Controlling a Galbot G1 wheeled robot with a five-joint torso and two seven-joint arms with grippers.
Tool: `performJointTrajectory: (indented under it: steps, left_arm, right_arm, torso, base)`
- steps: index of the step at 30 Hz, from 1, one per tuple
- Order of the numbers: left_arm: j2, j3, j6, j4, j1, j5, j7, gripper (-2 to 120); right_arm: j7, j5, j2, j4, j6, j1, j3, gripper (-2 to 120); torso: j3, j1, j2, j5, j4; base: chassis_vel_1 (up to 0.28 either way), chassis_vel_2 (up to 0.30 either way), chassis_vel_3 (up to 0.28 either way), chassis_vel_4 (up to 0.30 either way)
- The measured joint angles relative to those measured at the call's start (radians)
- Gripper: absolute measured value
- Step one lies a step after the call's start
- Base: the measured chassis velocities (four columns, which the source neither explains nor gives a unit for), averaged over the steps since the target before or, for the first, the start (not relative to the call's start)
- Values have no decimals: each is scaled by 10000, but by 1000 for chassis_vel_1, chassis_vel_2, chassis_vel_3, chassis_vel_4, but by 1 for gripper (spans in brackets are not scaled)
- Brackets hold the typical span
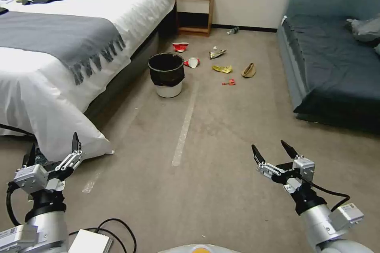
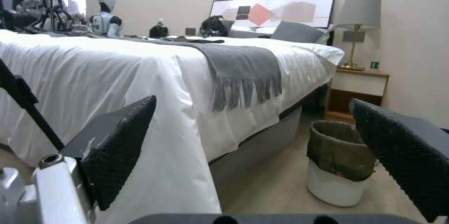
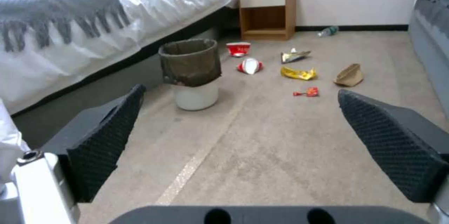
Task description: Pick up the trash can from the floor.
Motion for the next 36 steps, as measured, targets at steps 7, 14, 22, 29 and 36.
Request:
performJointTrajectory:
  steps: [7, 14, 22, 29, 36]
  left_arm:
    - [-1, -3, 2, -17, 32, -1, 12, 100]
    - [-1, 14, 14, -86, 74, -35, 15, 100]
    - [-4, 65, 88, -132, 87, -77, 13, 100]
    - [-1, 67, 88, -132, 119, -77, 11, 100]
    - [-5, 72, 112, -132, 105, -54, 9, 100]
  right_arm:
    - [-80, -28, 21, 27, 87, -42, -8, 100]
    - [-124, -43, 34, 28, 178, -53, -22, 100]
    - [-436, 30, 16, -42, 401, -44, -6, 100]
    - [-469, 46, 6, -80, 433, -9, -24, 100]
    - [-537, 75, -16, -132, 469, 1, -23, 100]
  torso:
    - [0, 0, 0, 0, 0]
    - [0, 1, 0, 0, 1]
    - [0, 1, 0, 0, 1]
    - [0, 1, 0, 0, 1]
    - [0, 0, 0, 0, 1]
  base:
    - [0, 0, 0, 0]
    - [0, 0, 0, 0]
    - [0, 0, 0, 0]
    - [0, 0, 0, 0]
    - [0, 0, 0, 0]
